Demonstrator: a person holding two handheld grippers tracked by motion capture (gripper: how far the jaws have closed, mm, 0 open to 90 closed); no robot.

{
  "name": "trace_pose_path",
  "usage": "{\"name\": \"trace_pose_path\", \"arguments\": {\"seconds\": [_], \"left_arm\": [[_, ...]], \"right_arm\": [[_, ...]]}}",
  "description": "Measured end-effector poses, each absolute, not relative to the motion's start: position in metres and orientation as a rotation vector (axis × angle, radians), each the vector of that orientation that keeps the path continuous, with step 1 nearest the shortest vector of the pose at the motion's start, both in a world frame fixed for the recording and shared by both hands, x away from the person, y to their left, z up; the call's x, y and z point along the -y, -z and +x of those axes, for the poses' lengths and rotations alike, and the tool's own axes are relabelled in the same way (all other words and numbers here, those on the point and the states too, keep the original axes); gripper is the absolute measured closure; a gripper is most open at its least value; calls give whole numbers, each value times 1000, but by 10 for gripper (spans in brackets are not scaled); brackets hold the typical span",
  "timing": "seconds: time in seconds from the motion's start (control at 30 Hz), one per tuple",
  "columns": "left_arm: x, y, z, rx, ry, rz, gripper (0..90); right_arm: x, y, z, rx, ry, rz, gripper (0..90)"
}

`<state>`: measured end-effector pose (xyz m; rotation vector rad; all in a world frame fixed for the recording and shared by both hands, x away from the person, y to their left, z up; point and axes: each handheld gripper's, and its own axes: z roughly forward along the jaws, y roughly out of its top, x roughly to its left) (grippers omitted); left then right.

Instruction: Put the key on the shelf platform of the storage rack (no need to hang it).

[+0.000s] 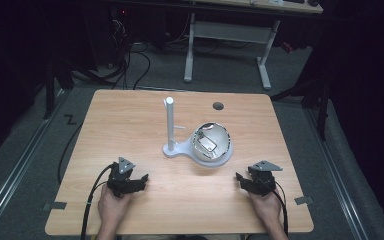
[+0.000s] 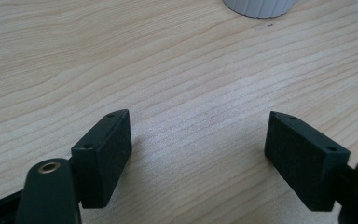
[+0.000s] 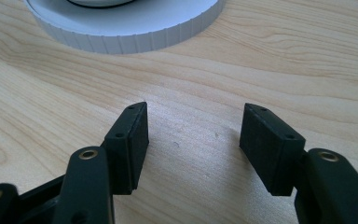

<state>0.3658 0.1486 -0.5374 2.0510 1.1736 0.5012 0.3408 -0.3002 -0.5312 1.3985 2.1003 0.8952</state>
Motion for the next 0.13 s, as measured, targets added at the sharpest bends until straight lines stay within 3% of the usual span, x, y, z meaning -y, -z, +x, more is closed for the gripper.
{"name": "trace_pose_path", "arguments": {"seconds": [0.13], "left_arm": [[-149,537,366,-1173,-501,2051,234]], "right_arm": [[300,531,341,-2100,-895,1398,424]]}}
